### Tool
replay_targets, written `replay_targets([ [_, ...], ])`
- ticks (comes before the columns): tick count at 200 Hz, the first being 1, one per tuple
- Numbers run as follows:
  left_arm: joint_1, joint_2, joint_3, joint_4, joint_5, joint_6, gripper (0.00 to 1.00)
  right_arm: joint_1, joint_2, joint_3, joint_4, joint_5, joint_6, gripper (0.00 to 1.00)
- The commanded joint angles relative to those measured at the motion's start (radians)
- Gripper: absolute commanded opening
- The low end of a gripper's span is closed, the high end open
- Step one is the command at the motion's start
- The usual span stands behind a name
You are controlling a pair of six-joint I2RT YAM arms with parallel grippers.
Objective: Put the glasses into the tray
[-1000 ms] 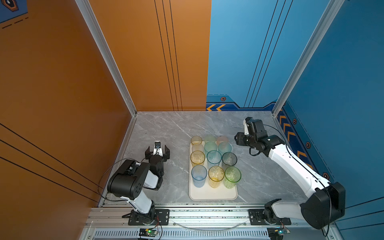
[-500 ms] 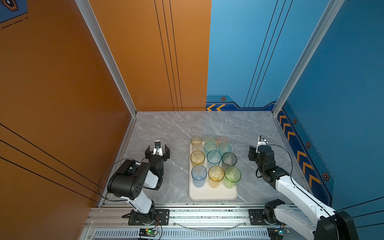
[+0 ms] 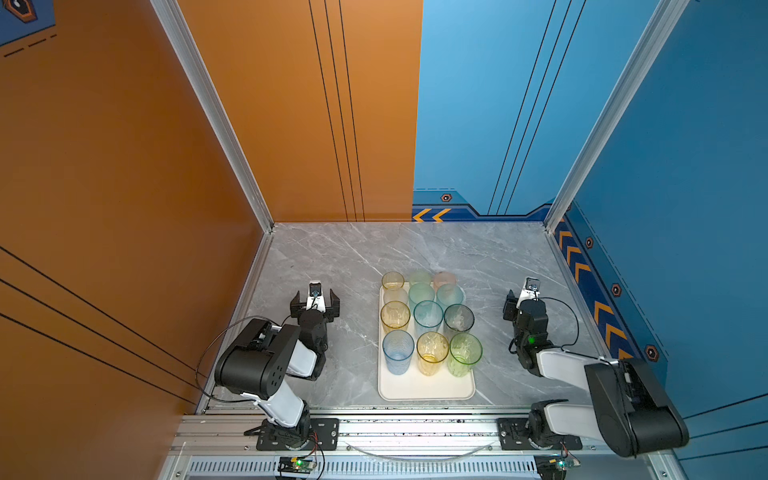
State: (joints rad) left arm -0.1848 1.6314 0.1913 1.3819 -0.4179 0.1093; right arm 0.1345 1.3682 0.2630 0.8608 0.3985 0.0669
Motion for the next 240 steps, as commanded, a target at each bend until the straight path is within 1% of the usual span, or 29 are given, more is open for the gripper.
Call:
replay_targets([
  [1,-0.003,0.011,-0.003,0.026,0.013,0.015,0.98,-0.008,0.097,-0.018,0.24,0.022,-0.03,0.62],
  [11,-0.003,0.011,-0.003,0.026,0.013,0.015,0.98,-0.005,0.141,-0.02,0.29,0.011,-0.039,0.62],
  [43,-0.003,0.01,-0.004,0.026,0.013,0.015,0.98,-0.004,0.206,0.007,0.3,-0.023,-0.055,0.61],
  [58,-0.004,0.011,-0.004,0.026,0.013,0.015,0.98,-0.009,0.178,0.041,0.187,-0.036,-0.048,0.61],
  [69,-0.004,0.011,-0.003,0.026,0.013,0.015,0.98,-0.027,0.192,0.058,0.175,-0.064,-0.038,0.61],
  [76,-0.002,0.012,-0.002,0.026,0.014,0.015,0.98,-0.043,0.185,0.074,0.137,-0.077,-0.019,0.61],
  [83,-0.004,0.012,-0.001,0.026,0.012,0.015,0.98,-0.064,0.178,0.095,0.077,-0.105,0.001,0.61],
  [88,-0.002,0.012,0.0,0.025,0.012,0.015,0.98,-0.083,0.177,0.101,0.067,-0.15,0.012,0.62],
  [95,-0.002,0.011,0.001,0.019,0.011,0.015,0.98,-0.099,0.177,0.095,0.075,-0.178,0.019,0.66],
  [108,-0.001,0.007,0.007,0.007,0.011,0.013,0.98,-0.091,0.178,0.097,0.073,-0.159,0.015,0.73],
  [113,0.002,0.006,0.009,0.001,0.011,0.012,0.98,-0.09,0.177,0.097,0.073,-0.161,0.015,0.77],
  [117,0.002,0.005,0.009,-0.003,0.012,0.011,0.98,-0.09,0.177,0.097,0.073,-0.161,0.014,0.84],
  [120,0.002,0.004,0.009,-0.004,0.013,0.01,0.98,-0.09,0.178,0.097,0.073,-0.159,0.014,0.96],
  [121,0.002,0.004,0.009,-0.004,0.013,0.01,0.98,-0.09,0.178,0.097,0.073,-0.16,0.014,0.98],
  [125,0.003,0.004,0.009,-0.004,0.012,0.01,0.98,-0.09,0.178,0.097,0.073,-0.16,0.014,1.0],
  [240,0.002,0.005,0.008,-0.003,0.014,0.01,0.98,-0.082,0.178,0.094,0.079,-0.144,0.01,1.0],
])
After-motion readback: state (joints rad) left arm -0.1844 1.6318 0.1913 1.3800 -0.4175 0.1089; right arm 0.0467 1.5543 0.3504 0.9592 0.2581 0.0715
